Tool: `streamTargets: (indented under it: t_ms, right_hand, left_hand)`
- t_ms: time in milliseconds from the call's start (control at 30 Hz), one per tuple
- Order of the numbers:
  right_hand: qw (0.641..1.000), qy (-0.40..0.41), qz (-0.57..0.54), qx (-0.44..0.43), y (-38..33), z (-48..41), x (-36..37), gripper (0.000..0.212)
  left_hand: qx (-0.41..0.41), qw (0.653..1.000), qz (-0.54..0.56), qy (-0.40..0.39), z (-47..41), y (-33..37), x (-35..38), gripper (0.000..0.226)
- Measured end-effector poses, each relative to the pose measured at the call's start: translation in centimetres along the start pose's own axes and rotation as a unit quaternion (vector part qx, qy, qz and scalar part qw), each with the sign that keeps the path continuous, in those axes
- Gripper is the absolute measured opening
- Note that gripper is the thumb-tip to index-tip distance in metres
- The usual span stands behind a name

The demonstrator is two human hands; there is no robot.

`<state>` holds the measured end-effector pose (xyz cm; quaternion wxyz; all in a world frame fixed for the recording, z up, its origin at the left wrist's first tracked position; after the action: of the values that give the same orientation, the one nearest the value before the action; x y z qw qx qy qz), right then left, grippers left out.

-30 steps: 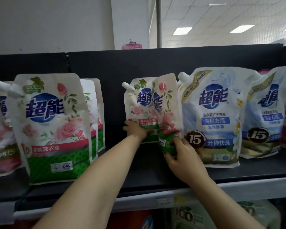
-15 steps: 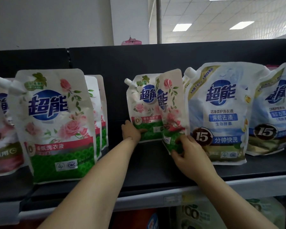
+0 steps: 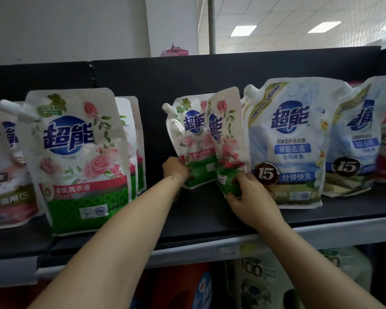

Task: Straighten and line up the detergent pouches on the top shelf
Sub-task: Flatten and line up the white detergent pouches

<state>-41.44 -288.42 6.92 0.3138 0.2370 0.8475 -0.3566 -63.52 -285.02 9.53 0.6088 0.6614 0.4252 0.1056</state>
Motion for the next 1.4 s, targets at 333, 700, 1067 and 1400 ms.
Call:
streamTargets:
  t_ms: [333,700,1067,1400]
  right_hand:
    - [1.0,0.004,-0.008,-0.005,0.2,-0.1,0.1,0.028]
    - [1.0,0.007,-0.012,-0.011,0.3,-0.2,0.2,0.031]
    - [1.0,0.016,-0.022,-0.014,0.4,0.0,0.3,0.026]
    - [1.0,0.018,-0.014,-0.017,0.6,-0.1,0.2,0.028]
  left_hand:
    - [-0.062,0.978,-0.069,0.186,-1.1,-1.7,-3.9,0.035]
    - [0.001,0.985,-0.16,0.061,1.0,0.3,-1.3,0.094]
    - [0.051,0.986,-0.011,-0.157,3.5,3.5,5.4,0.037]
    - [0.002,0.973,0.116,-0.2,3.6,3.6,6.3,0.054]
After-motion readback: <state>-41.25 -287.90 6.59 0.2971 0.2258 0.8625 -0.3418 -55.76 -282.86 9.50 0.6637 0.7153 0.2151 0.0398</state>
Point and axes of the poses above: each hand's wrist, its own z-axis away from the middle knuckle, its own x-axis out of the palm, y = z × x, the point moved 2 cm from there along -z, towards the middle knuckle, and after that the axes turned 1 degree about x, right-handed, at the moved point
